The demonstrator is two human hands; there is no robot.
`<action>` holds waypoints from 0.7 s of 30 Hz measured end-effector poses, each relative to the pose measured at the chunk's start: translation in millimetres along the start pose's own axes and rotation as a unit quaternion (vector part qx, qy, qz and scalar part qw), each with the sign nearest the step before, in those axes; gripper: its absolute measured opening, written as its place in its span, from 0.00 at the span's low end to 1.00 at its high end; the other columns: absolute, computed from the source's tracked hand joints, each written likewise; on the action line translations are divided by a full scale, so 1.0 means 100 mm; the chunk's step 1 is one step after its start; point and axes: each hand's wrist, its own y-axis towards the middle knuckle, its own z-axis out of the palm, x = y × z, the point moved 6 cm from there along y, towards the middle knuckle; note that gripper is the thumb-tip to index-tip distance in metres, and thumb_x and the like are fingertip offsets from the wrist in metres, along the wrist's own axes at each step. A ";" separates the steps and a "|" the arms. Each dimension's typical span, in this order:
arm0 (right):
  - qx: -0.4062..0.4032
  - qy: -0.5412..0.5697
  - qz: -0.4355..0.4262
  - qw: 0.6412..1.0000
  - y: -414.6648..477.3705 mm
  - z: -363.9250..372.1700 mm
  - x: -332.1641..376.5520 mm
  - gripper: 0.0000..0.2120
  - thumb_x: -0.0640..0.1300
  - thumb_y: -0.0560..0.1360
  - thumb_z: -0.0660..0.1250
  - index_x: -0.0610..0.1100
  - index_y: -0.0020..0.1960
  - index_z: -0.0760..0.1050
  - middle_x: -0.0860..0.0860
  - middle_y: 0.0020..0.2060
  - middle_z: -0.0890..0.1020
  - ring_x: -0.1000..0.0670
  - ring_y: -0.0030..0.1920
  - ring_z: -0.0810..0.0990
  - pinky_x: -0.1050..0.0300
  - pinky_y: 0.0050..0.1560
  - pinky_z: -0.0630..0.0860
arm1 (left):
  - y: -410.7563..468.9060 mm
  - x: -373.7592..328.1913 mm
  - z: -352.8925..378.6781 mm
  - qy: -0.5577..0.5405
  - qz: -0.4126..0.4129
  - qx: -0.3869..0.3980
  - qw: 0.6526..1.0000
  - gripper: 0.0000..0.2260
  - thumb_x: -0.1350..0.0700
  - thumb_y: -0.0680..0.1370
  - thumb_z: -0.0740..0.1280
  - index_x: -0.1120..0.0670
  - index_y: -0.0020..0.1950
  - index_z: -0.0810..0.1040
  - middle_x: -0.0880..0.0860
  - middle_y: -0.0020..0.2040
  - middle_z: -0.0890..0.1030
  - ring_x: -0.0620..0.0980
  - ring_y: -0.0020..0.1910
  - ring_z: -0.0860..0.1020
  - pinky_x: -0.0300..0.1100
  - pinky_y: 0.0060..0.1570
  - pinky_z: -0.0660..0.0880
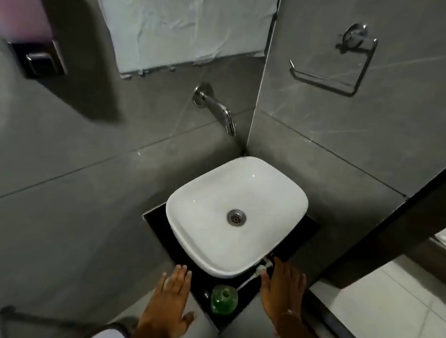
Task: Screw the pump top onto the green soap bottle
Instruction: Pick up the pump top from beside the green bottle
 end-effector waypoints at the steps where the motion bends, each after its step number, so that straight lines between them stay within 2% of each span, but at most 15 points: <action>1: 0.031 -0.017 0.018 0.999 0.01 0.10 -0.09 0.19 0.51 0.75 0.63 0.44 0.63 0.73 0.42 0.59 0.79 0.38 0.63 0.72 0.39 0.70 0.61 | 0.02 -0.03 0.11 -0.022 -0.014 0.023 0.999 0.41 0.30 0.58 0.71 0.59 0.60 0.80 0.57 0.60 0.82 0.55 0.58 0.81 0.48 0.71 0.41; 3: 0.082 -0.051 0.054 0.994 0.08 0.27 -0.23 0.16 0.52 0.76 0.61 0.49 0.62 0.74 0.44 0.60 0.78 0.40 0.63 0.70 0.44 0.66 0.64 | 0.09 -0.10 0.31 -0.037 -0.032 0.060 0.997 0.41 0.27 0.58 0.69 0.57 0.59 0.81 0.57 0.59 0.82 0.54 0.58 0.81 0.48 0.72 0.38; 4: 0.116 -0.046 0.089 0.988 0.10 0.33 -0.31 0.15 0.53 0.77 0.60 0.51 0.61 0.75 0.45 0.62 0.77 0.40 0.65 0.69 0.45 0.64 0.65 | 0.09 -0.15 0.41 -0.021 -0.021 0.079 0.996 0.42 0.27 0.61 0.67 0.57 0.62 0.79 0.59 0.63 0.79 0.55 0.62 0.79 0.49 0.73 0.37; 5: 0.143 -0.030 0.123 0.982 0.14 0.41 -0.35 0.15 0.55 0.77 0.60 0.52 0.59 0.76 0.45 0.62 0.77 0.41 0.65 0.69 0.45 0.64 0.66 | 0.11 -0.18 0.53 -0.038 -0.016 0.067 0.997 0.43 0.27 0.65 0.64 0.58 0.68 0.72 0.63 0.70 0.72 0.58 0.69 0.72 0.50 0.73 0.36; 6: 0.163 -0.009 0.156 0.974 0.17 0.45 -0.37 0.15 0.56 0.76 0.60 0.52 0.58 0.78 0.45 0.62 0.78 0.40 0.65 0.70 0.45 0.63 0.68 | 0.16 -0.17 0.65 -0.070 -0.030 0.054 0.996 0.43 0.29 0.70 0.60 0.57 0.75 0.61 0.64 0.76 0.59 0.59 0.76 0.59 0.51 0.73 0.35; 7: 0.174 0.004 0.181 0.968 0.21 0.50 -0.38 0.16 0.58 0.75 0.60 0.52 0.56 0.79 0.44 0.60 0.79 0.40 0.63 0.72 0.45 0.62 0.69 | 0.21 -0.17 0.80 -0.099 -0.036 0.082 0.991 0.42 0.31 0.74 0.57 0.55 0.78 0.50 0.61 0.79 0.48 0.58 0.78 0.48 0.53 0.73 0.35; 8: 0.184 0.018 0.199 0.962 0.24 0.53 -0.37 0.17 0.60 0.75 0.61 0.52 0.55 0.80 0.44 0.59 0.80 0.39 0.62 0.74 0.45 0.60 0.71 | 0.24 -0.21 0.87 -0.110 -0.031 0.112 0.987 0.41 0.32 0.75 0.56 0.53 0.78 0.45 0.58 0.79 0.42 0.57 0.78 0.42 0.54 0.73 0.35; 9: 0.184 0.026 0.210 0.960 0.28 0.56 -0.38 0.18 0.61 0.74 0.61 0.52 0.53 0.81 0.44 0.57 0.81 0.39 0.60 0.76 0.46 0.59 0.72 | 0.26 -0.22 0.93 -0.115 -0.034 0.119 0.986 0.40 0.32 0.75 0.56 0.52 0.78 0.43 0.57 0.79 0.40 0.56 0.78 0.40 0.56 0.74 0.36; 12: 0.191 0.047 0.231 0.953 0.40 0.64 -0.38 0.22 0.63 0.73 0.61 0.47 0.51 0.82 0.41 0.54 0.83 0.37 0.57 0.78 0.46 0.57 0.76 | 0.34 -0.28 1.02 -0.143 -0.049 0.118 0.982 0.41 0.31 0.74 0.57 0.50 0.78 0.45 0.56 0.80 0.40 0.55 0.78 0.39 0.58 0.74 0.38; 17: 0.214 0.083 0.274 0.934 0.56 0.85 -0.43 0.32 0.65 0.70 0.64 0.37 0.55 0.80 0.35 0.56 0.81 0.35 0.59 0.77 0.39 0.63 0.72 | 0.44 -0.30 1.06 -0.178 -0.072 0.088 0.977 0.40 0.30 0.71 0.60 0.46 0.77 0.53 0.55 0.80 0.41 0.55 0.78 0.38 0.62 0.74 0.39; 21: 0.213 0.099 0.283 0.930 0.59 0.94 -0.43 0.28 0.65 0.69 0.66 0.39 0.48 0.82 0.38 0.46 0.85 0.37 0.52 0.81 0.41 0.60 0.75 | 0.48 -0.29 1.10 -0.212 -0.091 0.068 0.971 0.34 0.31 0.70 0.63 0.39 0.73 0.59 0.54 0.80 0.42 0.55 0.77 0.37 0.63 0.73 0.38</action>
